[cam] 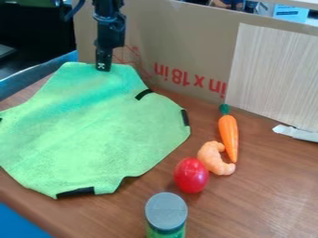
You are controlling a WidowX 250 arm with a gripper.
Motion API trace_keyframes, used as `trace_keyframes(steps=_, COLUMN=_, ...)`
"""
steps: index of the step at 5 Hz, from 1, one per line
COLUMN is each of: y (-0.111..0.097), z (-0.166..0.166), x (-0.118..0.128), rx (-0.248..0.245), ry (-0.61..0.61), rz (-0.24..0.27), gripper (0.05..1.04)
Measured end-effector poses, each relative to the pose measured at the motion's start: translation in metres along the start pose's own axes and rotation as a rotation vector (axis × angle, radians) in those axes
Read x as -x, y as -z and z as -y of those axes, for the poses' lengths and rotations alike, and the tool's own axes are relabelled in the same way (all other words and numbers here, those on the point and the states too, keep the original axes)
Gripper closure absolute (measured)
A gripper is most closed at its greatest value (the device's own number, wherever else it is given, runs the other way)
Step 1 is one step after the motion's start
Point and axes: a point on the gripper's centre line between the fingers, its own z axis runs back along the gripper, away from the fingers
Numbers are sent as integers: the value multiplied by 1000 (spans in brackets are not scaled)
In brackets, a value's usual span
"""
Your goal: Unfold the cloth from bottom right to top left
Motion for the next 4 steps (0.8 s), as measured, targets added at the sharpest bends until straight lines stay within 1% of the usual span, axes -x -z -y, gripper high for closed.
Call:
trace_keyframes(steps=1, y=-1, z=-16, x=12, rx=15, ry=-42, rz=44, gripper=1030)
trace_keyframes(steps=2, y=2, z=-22, x=15, rx=36, ry=-60, rz=60, gripper=1002)
trace_keyframes(steps=3, y=8, z=-25, x=18, rx=74, ry=-113, rz=83, gripper=859)
trace_keyframes(steps=4, y=19, z=-23, x=31, rx=87, ry=-143, rz=85, gripper=630)
